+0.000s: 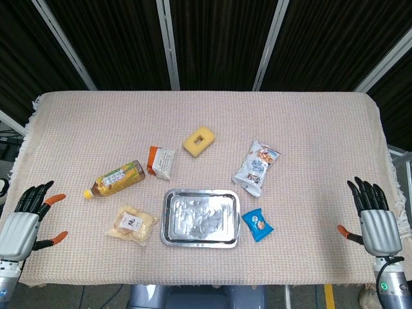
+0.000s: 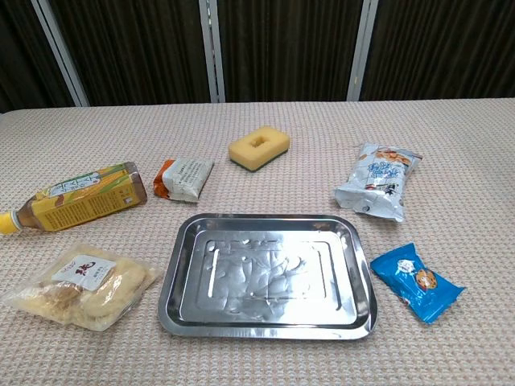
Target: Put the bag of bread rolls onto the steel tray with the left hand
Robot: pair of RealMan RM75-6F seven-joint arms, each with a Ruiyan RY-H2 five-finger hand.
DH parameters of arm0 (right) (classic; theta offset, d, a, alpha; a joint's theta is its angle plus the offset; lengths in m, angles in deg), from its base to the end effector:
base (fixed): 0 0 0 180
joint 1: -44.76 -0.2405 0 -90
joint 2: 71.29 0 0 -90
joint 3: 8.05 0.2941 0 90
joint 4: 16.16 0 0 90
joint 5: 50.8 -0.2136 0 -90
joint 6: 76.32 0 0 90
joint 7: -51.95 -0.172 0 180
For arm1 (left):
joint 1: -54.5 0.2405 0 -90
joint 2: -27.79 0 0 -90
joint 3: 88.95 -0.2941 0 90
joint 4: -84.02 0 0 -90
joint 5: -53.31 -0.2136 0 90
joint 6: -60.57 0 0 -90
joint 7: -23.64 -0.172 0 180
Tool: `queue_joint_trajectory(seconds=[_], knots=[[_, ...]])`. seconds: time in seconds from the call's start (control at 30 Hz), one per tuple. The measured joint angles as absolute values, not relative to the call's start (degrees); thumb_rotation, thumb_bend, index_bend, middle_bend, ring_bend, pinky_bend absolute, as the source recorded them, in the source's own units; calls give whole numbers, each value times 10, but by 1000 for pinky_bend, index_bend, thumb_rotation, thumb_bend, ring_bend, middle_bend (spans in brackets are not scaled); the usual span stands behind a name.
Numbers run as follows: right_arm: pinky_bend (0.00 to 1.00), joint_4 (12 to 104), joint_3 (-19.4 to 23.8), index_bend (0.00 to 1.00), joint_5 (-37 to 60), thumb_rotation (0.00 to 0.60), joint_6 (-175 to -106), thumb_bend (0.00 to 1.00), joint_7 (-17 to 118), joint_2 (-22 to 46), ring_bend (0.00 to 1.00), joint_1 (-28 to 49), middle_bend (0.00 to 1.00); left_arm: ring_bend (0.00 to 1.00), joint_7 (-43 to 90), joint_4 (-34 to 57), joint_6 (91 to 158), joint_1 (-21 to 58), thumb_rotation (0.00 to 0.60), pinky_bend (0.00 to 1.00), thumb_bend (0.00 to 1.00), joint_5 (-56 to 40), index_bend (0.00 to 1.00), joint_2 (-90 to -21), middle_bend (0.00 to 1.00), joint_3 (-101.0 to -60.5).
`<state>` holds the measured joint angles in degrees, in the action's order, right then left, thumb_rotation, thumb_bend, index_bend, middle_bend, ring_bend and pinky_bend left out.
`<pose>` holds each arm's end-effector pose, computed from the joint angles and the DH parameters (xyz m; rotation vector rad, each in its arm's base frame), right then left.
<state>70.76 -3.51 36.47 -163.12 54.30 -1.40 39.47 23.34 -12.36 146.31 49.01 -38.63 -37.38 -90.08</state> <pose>-0.3477 -0.2216 0.1531 1.3788 -0.8222 0.9332 -0.3169 0.1982 0.1444 -1.4890 -0.9614 -0.9958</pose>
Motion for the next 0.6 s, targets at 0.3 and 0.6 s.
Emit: queue_joint_trajectory(seconds=[0.3,0.6], knots=[[0,705,-37,12,367,600,-1632,0,540,-12,0,396,0,0,233,-124,1465,491,600,0,99,-388,220,-373,0,-901],[0,702,-38,12,370,600,-1636,0,535,-12,0,397,0,0,235,-123,1469,495,600,0,99,-392,221,-372,0,-904]])
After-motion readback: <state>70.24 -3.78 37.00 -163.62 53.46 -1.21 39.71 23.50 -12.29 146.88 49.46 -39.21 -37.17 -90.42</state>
